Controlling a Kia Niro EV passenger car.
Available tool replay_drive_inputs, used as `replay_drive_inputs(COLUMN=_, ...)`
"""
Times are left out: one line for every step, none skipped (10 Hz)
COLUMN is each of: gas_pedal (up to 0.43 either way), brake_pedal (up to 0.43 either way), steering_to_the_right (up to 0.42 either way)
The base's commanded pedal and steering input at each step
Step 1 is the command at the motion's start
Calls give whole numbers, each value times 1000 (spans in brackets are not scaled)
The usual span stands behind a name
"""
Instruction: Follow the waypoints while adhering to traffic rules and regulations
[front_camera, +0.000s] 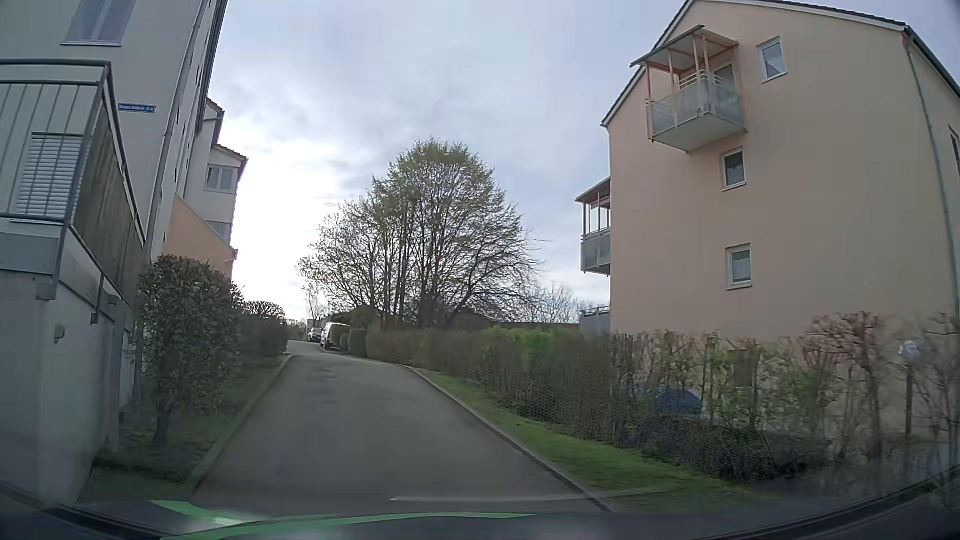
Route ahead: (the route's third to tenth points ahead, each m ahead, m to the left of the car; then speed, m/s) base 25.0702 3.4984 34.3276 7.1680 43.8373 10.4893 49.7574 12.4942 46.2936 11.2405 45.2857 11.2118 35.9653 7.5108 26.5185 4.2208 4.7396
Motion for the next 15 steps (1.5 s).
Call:
replay_drive_inputs(gas_pedal=331, brake_pedal=0, steering_to_the_right=-180)
replay_drive_inputs(gas_pedal=331, brake_pedal=0, steering_to_the_right=-180)
replay_drive_inputs(gas_pedal=350, brake_pedal=0, steering_to_the_right=-179)
replay_drive_inputs(gas_pedal=378, brake_pedal=0, steering_to_the_right=-170)
replay_drive_inputs(gas_pedal=378, brake_pedal=0, steering_to_the_right=-160)
replay_drive_inputs(gas_pedal=378, brake_pedal=0, steering_to_the_right=-149)
replay_drive_inputs(gas_pedal=378, brake_pedal=0, steering_to_the_right=-139)
replay_drive_inputs(gas_pedal=378, brake_pedal=0, steering_to_the_right=-115)
replay_drive_inputs(gas_pedal=378, brake_pedal=0, steering_to_the_right=-89)
replay_drive_inputs(gas_pedal=378, brake_pedal=0, steering_to_the_right=-63)
replay_drive_inputs(gas_pedal=378, brake_pedal=0, steering_to_the_right=-55)
replay_drive_inputs(gas_pedal=378, brake_pedal=0, steering_to_the_right=-52)
replay_drive_inputs(gas_pedal=378, brake_pedal=0, steering_to_the_right=-45)
replay_drive_inputs(gas_pedal=378, brake_pedal=0, steering_to_the_right=-37)
replay_drive_inputs(gas_pedal=378, brake_pedal=0, steering_to_the_right=-29)
